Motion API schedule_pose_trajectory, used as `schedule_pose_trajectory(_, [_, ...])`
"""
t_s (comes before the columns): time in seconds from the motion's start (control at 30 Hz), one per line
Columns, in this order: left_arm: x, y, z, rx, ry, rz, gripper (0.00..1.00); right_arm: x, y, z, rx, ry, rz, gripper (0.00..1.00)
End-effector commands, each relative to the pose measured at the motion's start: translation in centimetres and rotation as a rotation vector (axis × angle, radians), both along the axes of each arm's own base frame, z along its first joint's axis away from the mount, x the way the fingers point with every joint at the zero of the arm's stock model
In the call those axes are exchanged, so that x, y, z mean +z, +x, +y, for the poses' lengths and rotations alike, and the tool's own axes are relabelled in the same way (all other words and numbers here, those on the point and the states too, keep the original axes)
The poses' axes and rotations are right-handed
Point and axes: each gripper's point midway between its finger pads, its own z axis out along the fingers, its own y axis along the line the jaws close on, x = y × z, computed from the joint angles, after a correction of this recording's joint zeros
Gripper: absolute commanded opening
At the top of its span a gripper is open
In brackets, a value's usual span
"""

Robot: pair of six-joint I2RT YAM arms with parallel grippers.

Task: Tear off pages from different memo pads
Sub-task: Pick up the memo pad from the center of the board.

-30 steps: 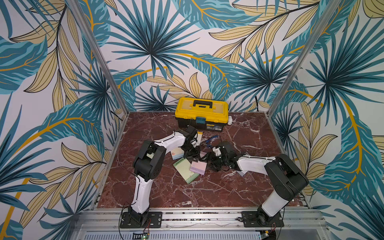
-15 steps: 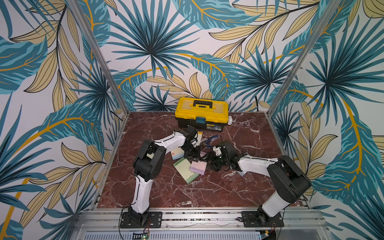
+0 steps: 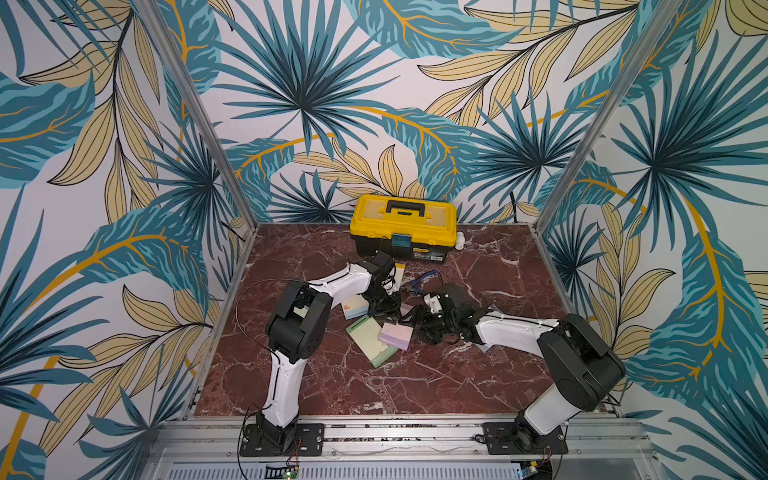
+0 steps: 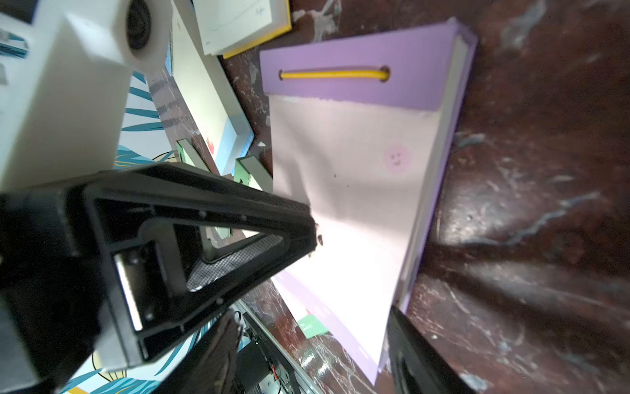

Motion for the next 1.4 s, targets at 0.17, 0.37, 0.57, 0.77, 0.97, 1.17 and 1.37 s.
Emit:
schedule_pose_trajectory(0.17, [-1.5, -0.3, 0.6, 0.001, 0.055, -0.002, 0.25, 1.4, -0.3, 0.8, 0.028, 0.013, -0.024, 0.7])
schedule_pose_trajectory(0.37, [-1.5, -0.3, 0.6, 0.001, 0.054, -0.006, 0.25, 1.6, -0.4, 1.0, 0.031, 0.011, -0.026, 0.7])
schedule_pose_trajectory(0.57, [-1.5, -0.4, 0.5, -0.001, 0.054, -0.003, 0.25, 1.9, -0.4, 1.1, 0.034, 0.007, -0.029, 0.7])
schedule_pose_trajectory(0.77, [-1.6, -0.4, 0.5, -0.002, 0.054, -0.004, 0.25, 2.1, -0.4, 1.2, 0.037, 0.005, -0.033, 0.7])
schedule_pose_trajectory(0.97, [-1.6, -0.4, 0.5, -0.001, 0.052, -0.003, 0.25, 2.4, -0.4, 1.3, 0.038, 0.005, -0.039, 0.7])
schedule_pose_trajectory(1.17, [-1.5, -0.4, 0.5, -0.002, 0.05, -0.005, 0.25, 2.4, -0.4, 1.4, 0.042, 0.002, -0.037, 0.7])
schedule_pose_trajectory(1.37, [-1.6, -0.4, 0.5, -0.002, 0.051, -0.005, 0.25, 2.3, -0.6, 1.3, 0.046, -0.007, -0.032, 0.7])
